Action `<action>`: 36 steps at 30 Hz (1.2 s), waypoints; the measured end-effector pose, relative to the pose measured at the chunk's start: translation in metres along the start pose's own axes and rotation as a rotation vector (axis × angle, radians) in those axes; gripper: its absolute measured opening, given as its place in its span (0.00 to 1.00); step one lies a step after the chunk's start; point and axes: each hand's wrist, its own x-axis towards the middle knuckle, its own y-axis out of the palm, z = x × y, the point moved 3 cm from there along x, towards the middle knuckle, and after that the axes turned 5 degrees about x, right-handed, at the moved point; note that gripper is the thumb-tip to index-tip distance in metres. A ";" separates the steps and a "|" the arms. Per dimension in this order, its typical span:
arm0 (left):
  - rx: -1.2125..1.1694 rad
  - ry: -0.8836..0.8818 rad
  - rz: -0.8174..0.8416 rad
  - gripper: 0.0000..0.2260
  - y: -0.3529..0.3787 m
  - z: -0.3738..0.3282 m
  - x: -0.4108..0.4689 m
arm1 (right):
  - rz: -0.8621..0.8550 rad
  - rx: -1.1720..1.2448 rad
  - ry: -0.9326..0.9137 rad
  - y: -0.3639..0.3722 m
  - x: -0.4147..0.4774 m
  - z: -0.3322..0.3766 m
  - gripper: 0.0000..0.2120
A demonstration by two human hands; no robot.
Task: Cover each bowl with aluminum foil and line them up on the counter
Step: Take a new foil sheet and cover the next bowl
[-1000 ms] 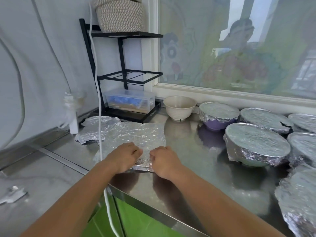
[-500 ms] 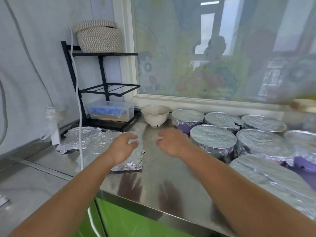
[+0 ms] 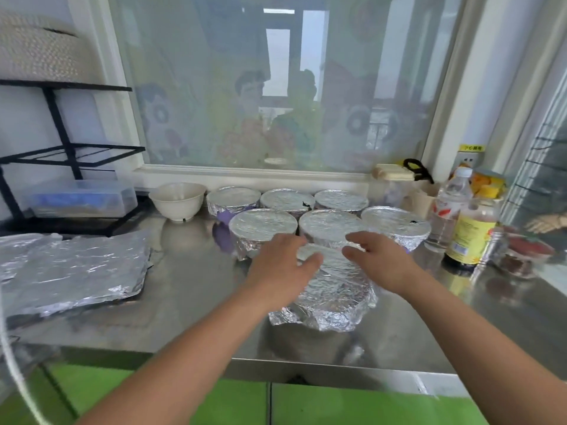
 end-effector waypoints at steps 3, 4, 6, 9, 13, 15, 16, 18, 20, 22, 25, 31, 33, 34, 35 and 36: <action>0.249 -0.063 0.096 0.43 0.033 -0.018 -0.012 | -0.009 0.184 0.038 0.013 0.003 -0.024 0.19; 0.290 -0.067 0.128 0.49 0.041 -0.020 -0.016 | -0.013 0.270 0.040 0.019 0.004 -0.026 0.18; 0.330 -0.073 0.146 0.56 0.048 -0.015 -0.018 | -0.027 0.377 0.026 0.031 0.005 -0.029 0.16; 0.341 -0.048 0.152 0.58 0.045 -0.002 -0.013 | -0.107 0.382 0.012 0.047 0.005 -0.031 0.15; 0.310 0.026 0.281 0.61 0.035 0.018 -0.009 | -0.157 0.258 -0.020 0.057 0.003 -0.029 0.09; 0.296 0.038 0.356 0.63 0.030 0.029 -0.006 | -0.132 0.102 -0.028 0.053 0.005 -0.025 0.11; 0.306 0.046 0.381 0.63 0.028 0.035 -0.003 | -0.132 -0.001 -0.052 0.049 0.008 -0.021 0.12; 0.335 0.065 0.420 0.63 0.024 0.042 0.000 | -0.126 -0.153 -0.139 0.040 0.019 -0.010 0.14; 0.343 0.083 0.435 0.63 0.022 0.046 0.003 | -0.010 -0.130 -0.239 0.036 0.033 0.004 0.20; 0.344 0.120 0.436 0.62 0.021 0.047 0.005 | 0.188 -0.036 -0.224 0.043 0.041 0.012 0.22; 0.337 0.136 0.443 0.61 0.020 0.049 0.006 | 0.260 -0.124 -0.198 0.057 0.048 0.005 0.20; 0.359 0.146 0.455 0.60 0.019 0.052 0.005 | 0.084 -0.106 -0.243 0.058 0.051 -0.002 0.10; 0.363 0.149 0.456 0.61 0.020 0.053 0.004 | 0.071 -0.056 -0.196 0.058 0.053 -0.008 0.11; 0.362 0.150 0.462 0.62 0.020 0.053 0.004 | 0.065 0.005 -0.153 0.058 0.054 -0.011 0.11; 0.356 0.149 0.472 0.62 0.020 0.054 0.005 | 0.059 0.090 -0.101 0.058 0.056 -0.014 0.11; 0.345 0.145 0.488 0.63 0.020 0.055 0.005 | 0.050 0.190 -0.041 0.058 0.057 -0.018 0.10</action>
